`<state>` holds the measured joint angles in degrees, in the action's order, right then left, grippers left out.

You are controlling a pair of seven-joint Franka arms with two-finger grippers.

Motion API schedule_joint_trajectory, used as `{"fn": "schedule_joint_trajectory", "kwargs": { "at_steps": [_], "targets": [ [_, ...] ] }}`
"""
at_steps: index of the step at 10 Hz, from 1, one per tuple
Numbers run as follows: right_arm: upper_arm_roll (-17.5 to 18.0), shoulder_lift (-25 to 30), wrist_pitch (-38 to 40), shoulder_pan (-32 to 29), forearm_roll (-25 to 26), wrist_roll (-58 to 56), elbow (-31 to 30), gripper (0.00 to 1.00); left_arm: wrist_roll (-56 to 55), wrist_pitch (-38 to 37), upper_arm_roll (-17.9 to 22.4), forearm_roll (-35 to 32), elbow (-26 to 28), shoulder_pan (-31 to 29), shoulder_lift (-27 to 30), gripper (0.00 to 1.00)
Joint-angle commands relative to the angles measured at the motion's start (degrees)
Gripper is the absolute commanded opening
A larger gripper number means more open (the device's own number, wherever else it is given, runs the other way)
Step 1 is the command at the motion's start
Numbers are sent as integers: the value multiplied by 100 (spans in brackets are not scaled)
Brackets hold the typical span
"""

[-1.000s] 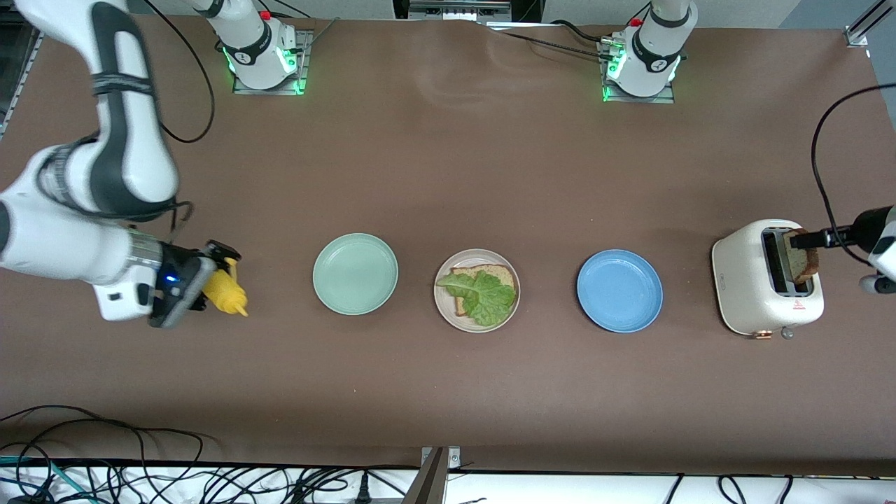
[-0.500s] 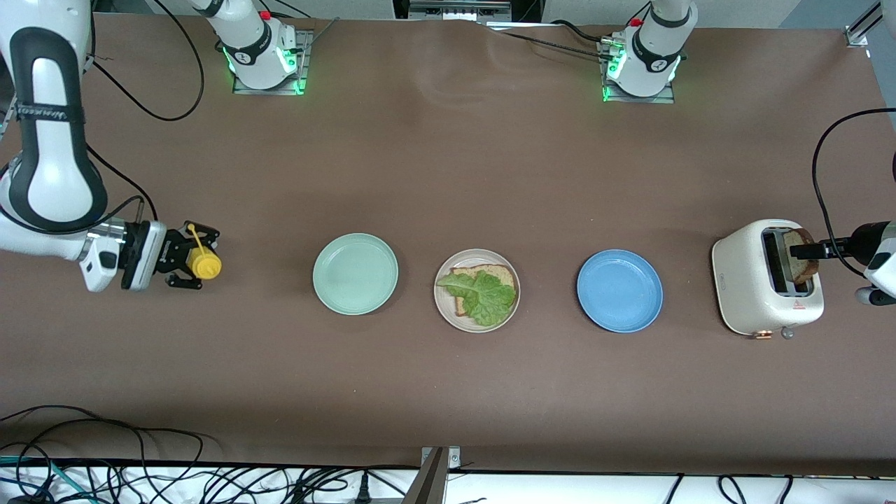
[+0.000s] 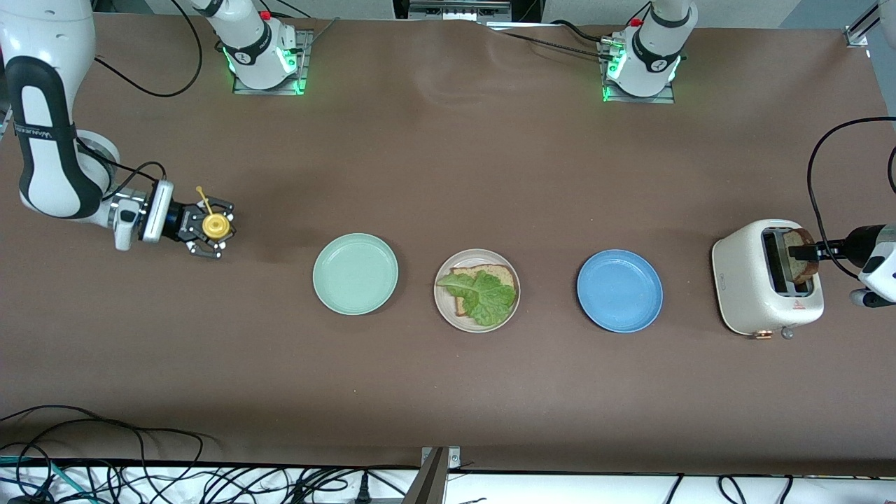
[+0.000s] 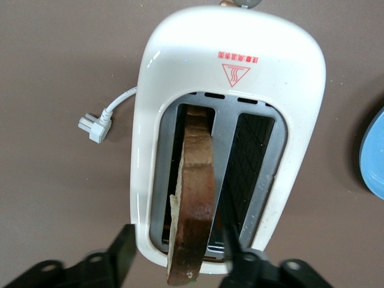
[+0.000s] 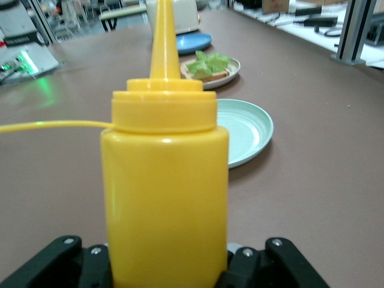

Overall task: Make sandwich on beige plate with both arms
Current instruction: 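Grasp the toaster bread with the left gripper and lift it out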

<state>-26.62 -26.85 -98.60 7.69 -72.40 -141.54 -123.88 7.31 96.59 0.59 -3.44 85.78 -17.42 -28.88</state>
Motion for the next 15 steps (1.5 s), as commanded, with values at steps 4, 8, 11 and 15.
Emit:
{"fn": "schedule_joint_trajectory", "kwargs": {
  "at_steps": [4,8,11,15],
  "targets": [
    [-239,-785,1456,-470,-749,-1182,-321,0,113,-114,-50,-192,-210,-104,-39,1],
    [-230,-1243,1704,-541,-1100,-1620,-303,0,95,-1165,-102,-175,-1086,-104,260,0],
    [-203,-1384,1801,-585,-1215,-1718,-312,0,87,-1932,-173,-87,-1643,-25,286,0],
    [-195,-1446,1783,-585,-1215,-1727,-303,22,69,-2012,-523,-78,-1661,98,489,0]
  ]
}}
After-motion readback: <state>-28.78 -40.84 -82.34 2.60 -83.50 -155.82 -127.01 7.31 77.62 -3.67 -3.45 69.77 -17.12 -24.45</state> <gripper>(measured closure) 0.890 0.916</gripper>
